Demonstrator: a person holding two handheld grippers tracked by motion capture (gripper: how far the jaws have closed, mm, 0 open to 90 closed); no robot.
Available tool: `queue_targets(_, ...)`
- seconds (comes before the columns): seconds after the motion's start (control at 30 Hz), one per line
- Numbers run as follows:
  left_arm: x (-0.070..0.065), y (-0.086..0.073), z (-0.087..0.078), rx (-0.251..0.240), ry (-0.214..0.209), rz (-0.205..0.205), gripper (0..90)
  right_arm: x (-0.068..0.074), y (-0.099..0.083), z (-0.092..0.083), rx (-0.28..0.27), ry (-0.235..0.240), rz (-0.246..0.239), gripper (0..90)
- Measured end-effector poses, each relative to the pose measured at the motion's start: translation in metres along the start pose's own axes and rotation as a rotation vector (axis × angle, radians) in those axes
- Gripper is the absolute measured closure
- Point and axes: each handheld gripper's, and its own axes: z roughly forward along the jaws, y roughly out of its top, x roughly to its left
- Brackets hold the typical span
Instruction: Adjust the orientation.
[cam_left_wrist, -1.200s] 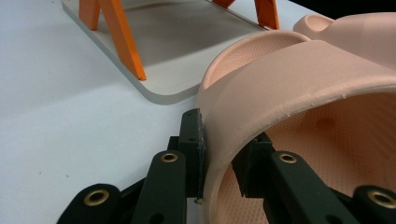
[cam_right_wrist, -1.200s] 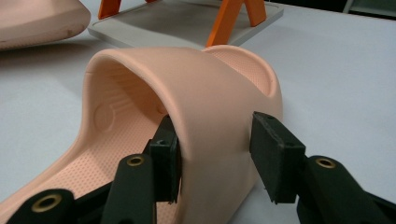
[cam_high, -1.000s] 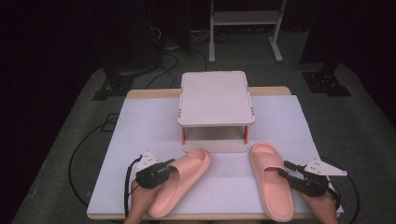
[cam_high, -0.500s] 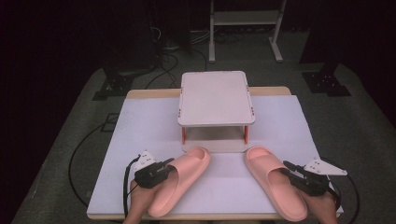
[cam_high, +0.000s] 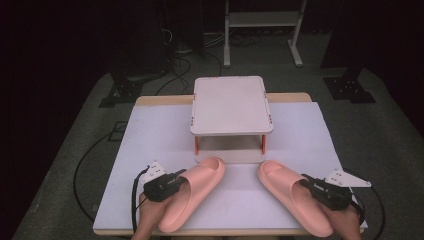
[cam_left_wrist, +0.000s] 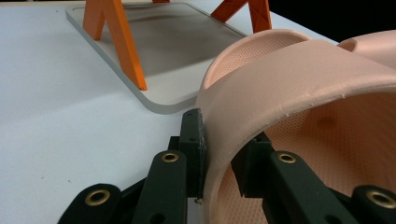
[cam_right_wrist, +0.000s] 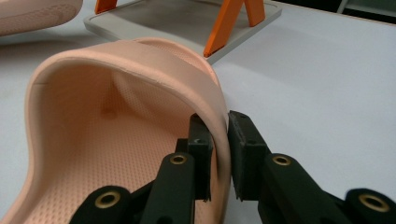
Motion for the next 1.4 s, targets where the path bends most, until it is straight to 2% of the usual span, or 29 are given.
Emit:
queue_targets(0.37, 0.001, 0.001, -0.002, -0.018, -0.022, -0.012, 75.9, 0.002, 0.003, -0.003, -0.023, 0.018, 0.027, 81.6)
queue_targets(0.7, 0.001, 0.003, -0.008, -0.038, -0.035, -0.026, 76.3, 0.006, 0.007, -0.003, -0.031, 0.04, 0.029, 81.8)
queue_targets(1.03, -0.003, 0.01, -0.011, -0.053, -0.057, -0.017, 76.2, 0.01, 0.014, -0.006, -0.061, 0.061, 0.042, 81.8)
queue_targets(1.2, -0.004, 0.011, -0.013, -0.046, -0.061, -0.015, 76.2, 0.012, 0.016, -0.006, -0.07, 0.065, 0.05, 81.8)
queue_targets(1.4, -0.005, 0.02, -0.02, -0.071, -0.065, -0.01, 76.2, 0.017, 0.022, -0.007, -0.083, 0.075, 0.051, 81.8)
